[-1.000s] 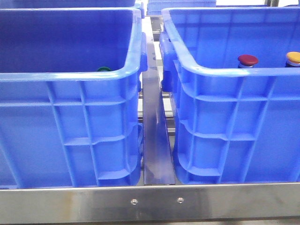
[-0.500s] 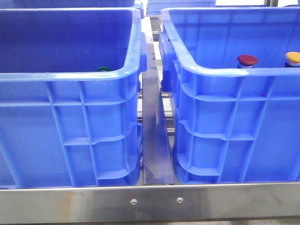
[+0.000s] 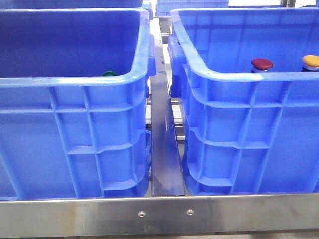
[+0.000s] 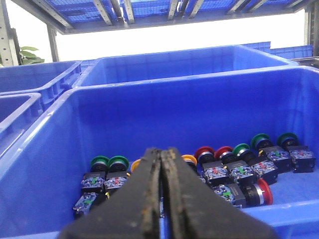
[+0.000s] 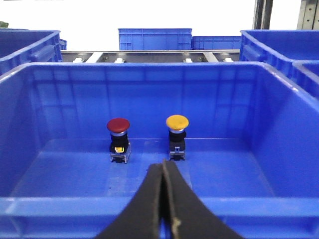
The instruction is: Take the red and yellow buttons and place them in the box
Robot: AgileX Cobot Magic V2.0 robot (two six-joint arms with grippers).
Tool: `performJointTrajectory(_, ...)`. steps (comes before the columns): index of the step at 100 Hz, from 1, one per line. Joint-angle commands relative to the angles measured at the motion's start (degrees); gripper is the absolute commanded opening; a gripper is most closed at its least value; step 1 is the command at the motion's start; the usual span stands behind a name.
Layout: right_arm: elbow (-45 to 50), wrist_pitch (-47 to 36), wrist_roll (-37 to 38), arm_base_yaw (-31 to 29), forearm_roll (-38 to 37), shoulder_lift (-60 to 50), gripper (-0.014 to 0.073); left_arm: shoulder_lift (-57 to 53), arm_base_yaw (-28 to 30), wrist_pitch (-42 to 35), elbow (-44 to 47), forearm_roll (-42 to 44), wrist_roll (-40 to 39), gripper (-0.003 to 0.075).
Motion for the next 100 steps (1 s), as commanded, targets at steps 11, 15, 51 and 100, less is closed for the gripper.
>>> performJointTrajectory(11,1.7,-9.4,1.2,0.1,-0.3,-1.1,-0.0069,-1.8,0.0,-4.5,1.2,-0.2,-0.6,-0.0020)
performJointTrajectory(15,2.4,-10.4,1.2,0.1,-0.2,-1.1,-0.0069,-1.8,0.0,-4.5,1.2,-0.2,-0.6,-0.0020)
performJointTrajectory(51,2.7,-10.1,1.2,0.1,-0.2,-1.1,-0.0069,-1.8,0.0,-4.5,1.2,-0.2,-0.6,-0.0020)
performJointTrajectory(100,2.7,-10.1,1.2,0.1,-0.2,-1.1,-0.0069,-1.8,0.0,-4.5,1.2,-0.2,-0.6,-0.0020)
